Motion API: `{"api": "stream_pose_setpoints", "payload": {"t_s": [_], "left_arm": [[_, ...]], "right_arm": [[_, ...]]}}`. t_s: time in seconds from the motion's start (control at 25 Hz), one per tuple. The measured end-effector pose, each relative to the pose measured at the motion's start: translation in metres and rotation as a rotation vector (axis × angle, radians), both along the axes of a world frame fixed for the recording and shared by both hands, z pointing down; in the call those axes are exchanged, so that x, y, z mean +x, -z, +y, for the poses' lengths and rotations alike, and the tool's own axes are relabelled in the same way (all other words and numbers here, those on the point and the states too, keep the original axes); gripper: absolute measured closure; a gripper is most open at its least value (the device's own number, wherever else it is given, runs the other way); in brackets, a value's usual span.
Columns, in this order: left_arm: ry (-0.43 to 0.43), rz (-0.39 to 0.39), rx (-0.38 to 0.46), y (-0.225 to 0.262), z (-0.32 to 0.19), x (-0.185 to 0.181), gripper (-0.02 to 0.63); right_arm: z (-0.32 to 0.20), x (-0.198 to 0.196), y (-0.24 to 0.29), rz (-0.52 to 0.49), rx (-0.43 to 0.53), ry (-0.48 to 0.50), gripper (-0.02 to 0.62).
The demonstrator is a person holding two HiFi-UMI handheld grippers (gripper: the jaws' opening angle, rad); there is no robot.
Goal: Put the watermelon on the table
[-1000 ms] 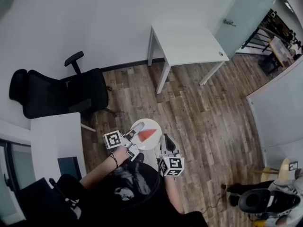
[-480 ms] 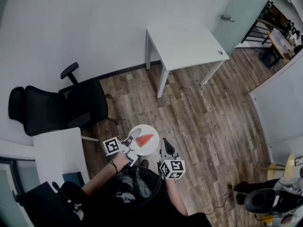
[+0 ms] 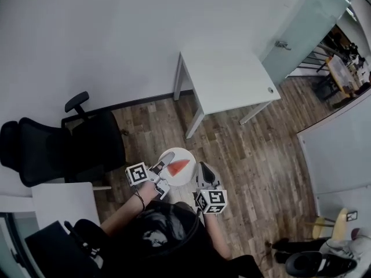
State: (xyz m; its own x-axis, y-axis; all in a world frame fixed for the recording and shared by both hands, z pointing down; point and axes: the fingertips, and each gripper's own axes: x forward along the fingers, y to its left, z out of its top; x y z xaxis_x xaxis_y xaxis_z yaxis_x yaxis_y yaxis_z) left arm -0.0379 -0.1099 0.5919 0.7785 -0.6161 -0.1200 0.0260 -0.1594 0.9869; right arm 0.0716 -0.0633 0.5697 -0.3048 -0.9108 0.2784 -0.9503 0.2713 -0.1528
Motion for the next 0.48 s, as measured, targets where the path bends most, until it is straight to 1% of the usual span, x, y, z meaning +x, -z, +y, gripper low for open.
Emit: {"api": "stream_pose_setpoints", "payload": {"t_s": [0.08, 0.16, 0.32, 0.48], "left_arm": [[-0.019, -0.019, 0.019, 0.002, -0.025, 0.001, 0.558], [-0.017, -0.023, 0.025, 0.002, -0.049, 0.003, 0.558], [0.015, 0.027, -0.013, 0.008, -0.081, 0.009, 0.558], [0.033, 0.006, -0.031, -0.005, -0.126, 0.017, 0.558]], "right_arm": [[-0.024, -0.003, 0.01, 0.014, 0.025, -0.008, 0.584], [-0.044, -0.005, 0.01, 0.004, 0.028, -0.006, 0.584], [-0.081, -0.008, -0.002, 0.008, -0.01, 0.04, 0.584], [-0.132, 0.003, -0.006, 0.009, -0.017, 0.052, 0.584]]}}
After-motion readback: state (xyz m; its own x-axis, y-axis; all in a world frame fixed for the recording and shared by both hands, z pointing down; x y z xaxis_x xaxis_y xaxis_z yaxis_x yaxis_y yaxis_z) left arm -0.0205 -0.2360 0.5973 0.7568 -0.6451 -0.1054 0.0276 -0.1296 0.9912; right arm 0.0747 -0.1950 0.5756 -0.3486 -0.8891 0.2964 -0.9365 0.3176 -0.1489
